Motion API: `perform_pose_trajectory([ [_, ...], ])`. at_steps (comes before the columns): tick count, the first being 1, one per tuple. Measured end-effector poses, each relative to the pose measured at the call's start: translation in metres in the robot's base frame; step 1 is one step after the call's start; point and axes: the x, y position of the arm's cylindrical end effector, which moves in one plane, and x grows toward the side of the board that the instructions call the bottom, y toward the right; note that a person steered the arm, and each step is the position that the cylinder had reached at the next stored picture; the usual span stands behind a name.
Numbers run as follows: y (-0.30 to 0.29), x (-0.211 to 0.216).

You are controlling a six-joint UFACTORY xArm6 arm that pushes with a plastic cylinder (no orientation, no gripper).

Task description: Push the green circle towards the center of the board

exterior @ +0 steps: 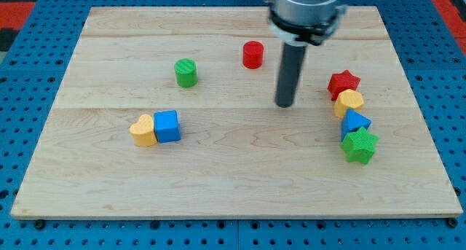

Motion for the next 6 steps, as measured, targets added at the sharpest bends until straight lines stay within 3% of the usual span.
perform_pose_trajectory([
  [3,-0.167,-0.025],
  [4,-0.192,-0.052],
  [6,-0.128,-0.070],
])
